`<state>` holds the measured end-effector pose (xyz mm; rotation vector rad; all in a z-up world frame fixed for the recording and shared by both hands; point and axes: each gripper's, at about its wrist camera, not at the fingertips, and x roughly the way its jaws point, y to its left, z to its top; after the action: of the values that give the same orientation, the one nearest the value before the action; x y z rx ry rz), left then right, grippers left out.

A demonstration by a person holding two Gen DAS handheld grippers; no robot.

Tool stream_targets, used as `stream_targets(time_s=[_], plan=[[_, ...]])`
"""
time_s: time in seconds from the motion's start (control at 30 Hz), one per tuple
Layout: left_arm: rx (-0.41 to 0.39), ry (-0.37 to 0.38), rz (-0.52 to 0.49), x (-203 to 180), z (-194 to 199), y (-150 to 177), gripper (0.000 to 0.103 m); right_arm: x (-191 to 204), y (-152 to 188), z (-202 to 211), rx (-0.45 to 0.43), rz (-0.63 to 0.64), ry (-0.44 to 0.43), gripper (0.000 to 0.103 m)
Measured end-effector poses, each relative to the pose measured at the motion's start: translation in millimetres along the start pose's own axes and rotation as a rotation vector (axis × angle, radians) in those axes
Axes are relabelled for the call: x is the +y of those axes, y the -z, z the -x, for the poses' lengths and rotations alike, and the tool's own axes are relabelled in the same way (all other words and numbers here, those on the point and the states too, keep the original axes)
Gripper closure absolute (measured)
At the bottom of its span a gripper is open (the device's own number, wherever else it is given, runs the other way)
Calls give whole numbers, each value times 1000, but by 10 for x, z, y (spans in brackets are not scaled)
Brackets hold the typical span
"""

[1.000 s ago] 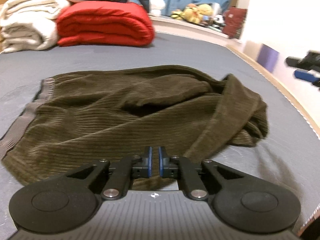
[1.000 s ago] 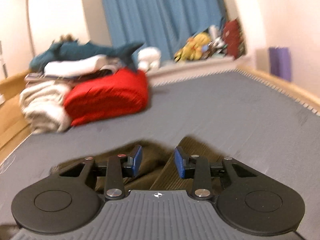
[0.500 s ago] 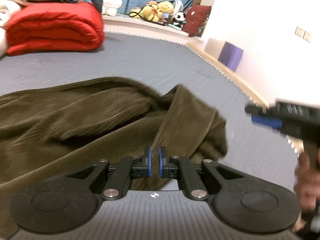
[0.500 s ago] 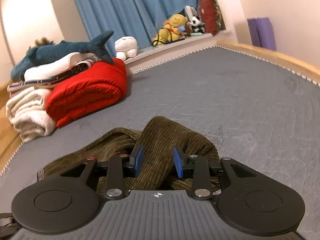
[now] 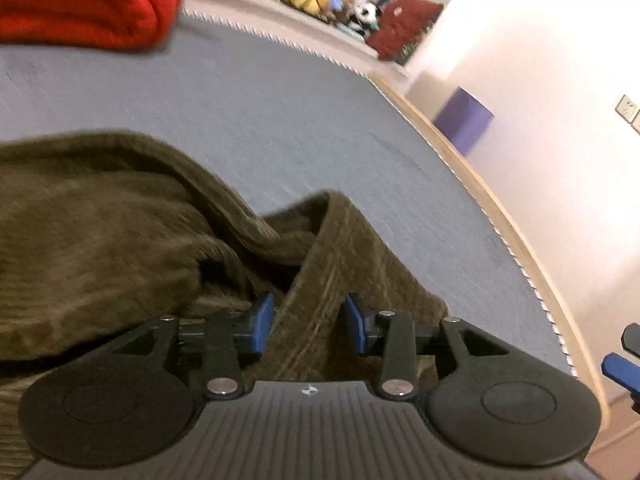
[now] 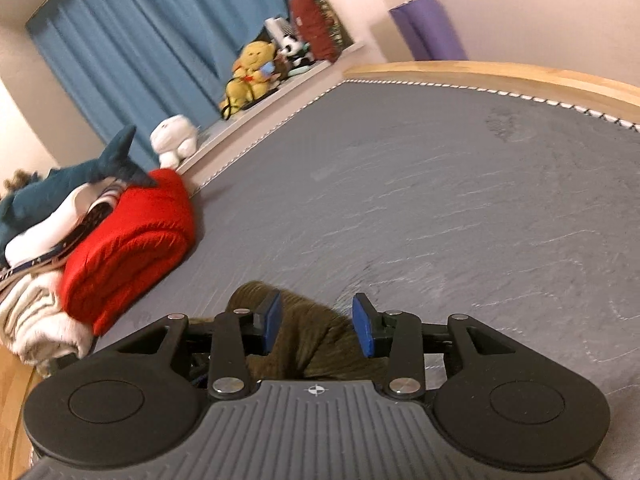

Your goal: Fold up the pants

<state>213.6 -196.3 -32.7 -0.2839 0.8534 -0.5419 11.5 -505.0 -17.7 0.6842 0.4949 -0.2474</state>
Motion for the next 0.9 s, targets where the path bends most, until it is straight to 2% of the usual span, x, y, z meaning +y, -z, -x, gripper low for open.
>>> stream_targets(time_s=[0.03, 0.1, 0.23, 0.33, 0.43, 0.5, 0.53, 0.6, 0.67, 0.73, 0.83, 0.9], plan=[[5, 14, -7, 2, 24, 28, 91, -33, -18, 14, -4, -5, 4, 58], [18, 88, -28, -45, 159, 94, 91, -82, -54, 20, -5, -15, 12, 58], [30, 242, -164, -310, 743, 389, 94, -205, -124, 62, -19, -41, 34, 57], [120, 306, -184, -352, 1109, 825, 94, -251, -149, 128, -28, -50, 33, 57], [208, 302, -265, -317, 1359, 1340, 94, -214, -104, 180, -22, -27, 21, 56], [264, 245, -312, -241, 1374, 1599, 93, -167, -59, 193, -11, 2, 7, 56], [285, 203, -322, -177, 1376, 1657, 93, -123, -25, 195, -3, 26, 1, 56], [297, 190, -249, 5, 1449, 1584, 92, -43, 35, 185, 11, 68, -16, 56], [258, 194, -209, 120, 1623, 1408, 82, 72, 127, 159, 32, 114, -41, 56], [189, 175, -230, 216, 1856, 1188, 74, 204, 228, 125, 51, 166, -63, 56], [52, 136, -236, 525, 2195, 883, 73, 493, 445, 62, 69, 281, -101, 56], [-43, 98, -181, 826, 2313, 792, 73, 713, 611, -12, 92, 368, -122, 56]])
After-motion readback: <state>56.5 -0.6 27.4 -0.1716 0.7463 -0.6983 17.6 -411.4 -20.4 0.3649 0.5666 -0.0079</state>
